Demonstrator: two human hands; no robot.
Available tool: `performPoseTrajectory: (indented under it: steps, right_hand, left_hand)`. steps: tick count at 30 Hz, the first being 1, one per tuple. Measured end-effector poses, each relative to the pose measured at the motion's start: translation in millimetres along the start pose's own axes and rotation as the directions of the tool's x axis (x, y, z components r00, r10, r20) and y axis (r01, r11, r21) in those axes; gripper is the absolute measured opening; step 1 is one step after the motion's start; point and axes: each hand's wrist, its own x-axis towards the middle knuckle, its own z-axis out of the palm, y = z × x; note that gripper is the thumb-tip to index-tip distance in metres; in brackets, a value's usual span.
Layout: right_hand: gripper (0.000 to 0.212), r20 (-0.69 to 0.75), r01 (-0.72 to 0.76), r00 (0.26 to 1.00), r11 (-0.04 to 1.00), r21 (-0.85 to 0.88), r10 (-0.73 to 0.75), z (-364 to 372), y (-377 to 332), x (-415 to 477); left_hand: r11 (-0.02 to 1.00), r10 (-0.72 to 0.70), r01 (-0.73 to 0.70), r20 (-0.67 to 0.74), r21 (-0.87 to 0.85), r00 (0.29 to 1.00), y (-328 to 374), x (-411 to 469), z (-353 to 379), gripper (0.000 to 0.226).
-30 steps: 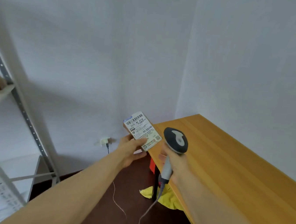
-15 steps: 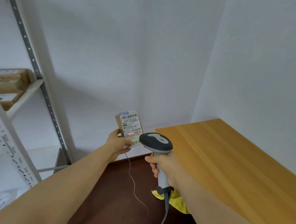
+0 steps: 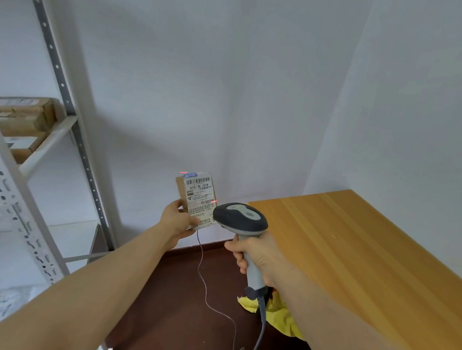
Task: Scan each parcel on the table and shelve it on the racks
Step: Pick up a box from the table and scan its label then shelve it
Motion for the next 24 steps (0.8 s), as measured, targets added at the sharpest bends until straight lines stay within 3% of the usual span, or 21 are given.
performPoseTrajectory:
  steps: [9, 17, 20, 24]
  right_hand:
    - [0.026, 0.055, 0.004, 0.999, 0.999, -0.053, -0.001, 12.1, -0.7, 5.0]
    - [0.009, 0.189, 0.005, 0.982, 1.000, 0.017, -0.009, 52.5, -1.7, 16.5]
    - [0.012, 0.293, 0.004, 0.956, 1.000, 0.006, -0.005, 96.7, -2.4, 22.5]
    - [0.013, 0.441, 0.000, 0.897, 1.000, -0.008, 0.004, 170.6, 2.2, 17.8]
  left_hand:
    - [1.000, -0.020, 0.019, -0.068, -0.010, 0.997, -7.7, 0.8, -21.5, 0.058]
    - [0.989, -0.010, -0.024, -0.227, -0.149, 0.974, -7.1, -33.4, -75.1, 0.040]
    - [0.976, 0.061, -0.139, -0.400, -0.169, 0.914, -11.8, -58.3, -122.6, 0.040]
    - [0.952, 0.146, -0.289, -0.685, -0.099, 0.714, -20.2, -89.8, -201.6, 0.049]
